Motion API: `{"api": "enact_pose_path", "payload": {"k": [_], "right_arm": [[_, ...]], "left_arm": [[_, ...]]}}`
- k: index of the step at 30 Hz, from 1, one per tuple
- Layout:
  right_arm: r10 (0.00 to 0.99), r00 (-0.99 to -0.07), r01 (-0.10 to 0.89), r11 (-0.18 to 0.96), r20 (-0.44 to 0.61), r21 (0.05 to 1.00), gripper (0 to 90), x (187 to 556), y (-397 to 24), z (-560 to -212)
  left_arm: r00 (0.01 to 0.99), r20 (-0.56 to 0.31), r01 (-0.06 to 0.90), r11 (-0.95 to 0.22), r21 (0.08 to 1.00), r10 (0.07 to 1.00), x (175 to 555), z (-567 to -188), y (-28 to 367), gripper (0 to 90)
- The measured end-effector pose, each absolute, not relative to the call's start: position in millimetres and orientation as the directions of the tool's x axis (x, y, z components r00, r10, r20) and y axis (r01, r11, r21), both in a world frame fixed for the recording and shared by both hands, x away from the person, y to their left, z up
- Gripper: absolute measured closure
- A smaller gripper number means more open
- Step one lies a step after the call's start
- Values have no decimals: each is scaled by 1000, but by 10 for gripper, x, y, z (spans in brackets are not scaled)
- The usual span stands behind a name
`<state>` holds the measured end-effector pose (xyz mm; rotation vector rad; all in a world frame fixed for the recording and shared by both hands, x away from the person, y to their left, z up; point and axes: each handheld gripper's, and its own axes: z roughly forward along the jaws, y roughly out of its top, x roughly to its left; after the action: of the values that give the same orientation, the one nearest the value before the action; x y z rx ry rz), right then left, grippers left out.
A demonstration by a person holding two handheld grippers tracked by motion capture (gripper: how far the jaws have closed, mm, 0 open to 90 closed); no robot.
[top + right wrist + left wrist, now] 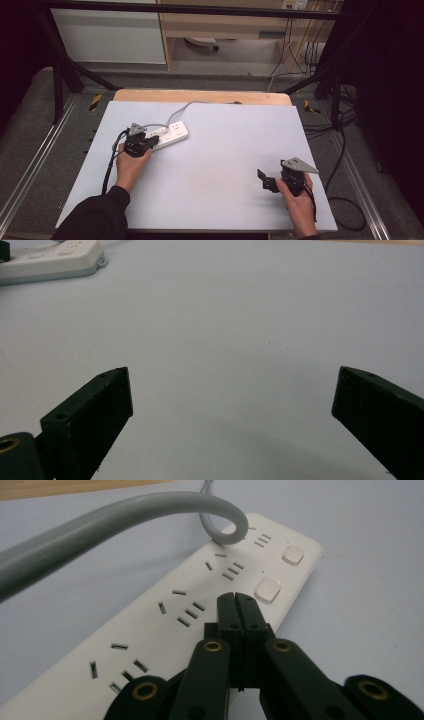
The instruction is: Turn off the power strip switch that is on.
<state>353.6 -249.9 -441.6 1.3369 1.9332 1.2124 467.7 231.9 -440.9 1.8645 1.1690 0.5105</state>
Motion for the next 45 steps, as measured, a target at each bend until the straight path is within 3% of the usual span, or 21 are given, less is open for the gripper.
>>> {"api": "enact_pose_path", "payload": {"k": [45], "right_arm": [[914, -395, 471, 121, 87, 874, 33, 3537, -2512, -4411]], "left_arm": [[484, -98, 500, -183, 846, 870, 4656, -4364, 2317, 900]]}}
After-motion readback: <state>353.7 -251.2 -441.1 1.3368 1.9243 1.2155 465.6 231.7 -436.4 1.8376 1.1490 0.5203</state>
